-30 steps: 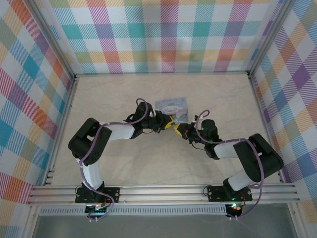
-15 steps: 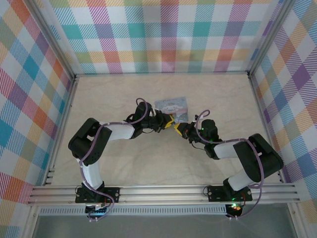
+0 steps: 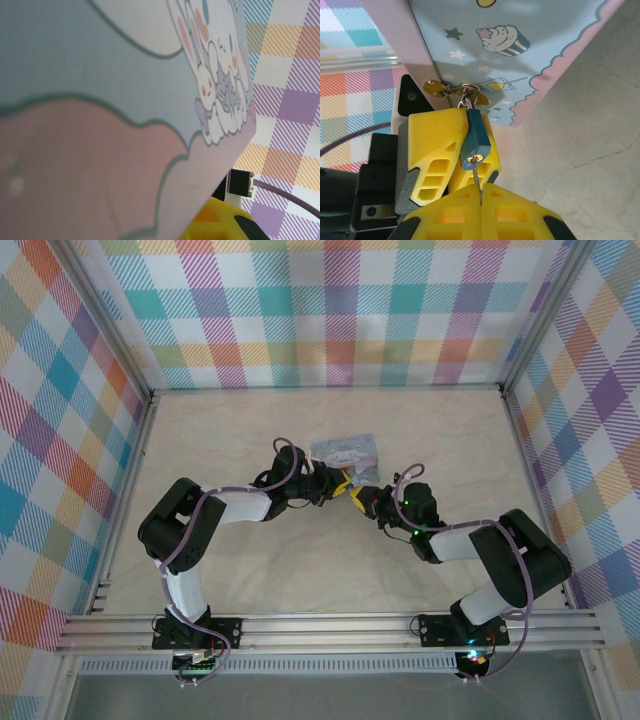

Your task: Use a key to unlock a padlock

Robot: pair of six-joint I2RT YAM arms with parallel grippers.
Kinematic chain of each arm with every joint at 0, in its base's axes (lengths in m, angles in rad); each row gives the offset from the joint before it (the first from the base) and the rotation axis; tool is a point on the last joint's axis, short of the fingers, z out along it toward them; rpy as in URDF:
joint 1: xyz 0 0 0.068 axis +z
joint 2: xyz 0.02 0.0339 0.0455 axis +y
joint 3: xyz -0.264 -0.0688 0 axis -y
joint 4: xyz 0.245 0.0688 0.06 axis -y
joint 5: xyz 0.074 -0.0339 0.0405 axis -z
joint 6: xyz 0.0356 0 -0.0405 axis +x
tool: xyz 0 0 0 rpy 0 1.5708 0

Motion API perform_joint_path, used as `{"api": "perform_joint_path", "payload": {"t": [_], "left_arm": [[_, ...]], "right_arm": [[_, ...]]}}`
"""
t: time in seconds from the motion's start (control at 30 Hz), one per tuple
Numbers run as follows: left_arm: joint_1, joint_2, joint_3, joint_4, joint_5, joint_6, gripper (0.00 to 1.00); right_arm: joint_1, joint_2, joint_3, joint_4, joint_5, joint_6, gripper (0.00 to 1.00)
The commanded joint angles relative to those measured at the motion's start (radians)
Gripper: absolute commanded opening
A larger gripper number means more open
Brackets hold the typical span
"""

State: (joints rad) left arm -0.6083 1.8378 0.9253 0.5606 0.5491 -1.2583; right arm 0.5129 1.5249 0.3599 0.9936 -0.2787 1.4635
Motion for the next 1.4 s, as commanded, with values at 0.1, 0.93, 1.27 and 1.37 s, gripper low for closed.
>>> {"api": "perform_joint_path", "payload": {"t": [0.1,0.93,1.27,1.37], "left_arm": [[-0.018,-0.009,-0.016,0.059,0.040,-0.014,0.13],[-0.025,-0.006,-0.033,0.164,0.067,-0.035,0.11],[-0.044,-0.002,-0.014,0.176,0.097,-0.028,0.10],[-0.053,-0.003,-0.008,0.165,0.121,-0.019,0.09]], "right_arm": [[0.019,0.075,-0.049,0.248,0.134,0.126,0.00],[0.042,0.230,-0.034,0.415,0.251,0.349,0.00],[0.042,0.337,0.092,0.414,0.179,0.349,0.02],[0.044,0.354,0.116,0.413,0.170,0.323,0.04]]}}
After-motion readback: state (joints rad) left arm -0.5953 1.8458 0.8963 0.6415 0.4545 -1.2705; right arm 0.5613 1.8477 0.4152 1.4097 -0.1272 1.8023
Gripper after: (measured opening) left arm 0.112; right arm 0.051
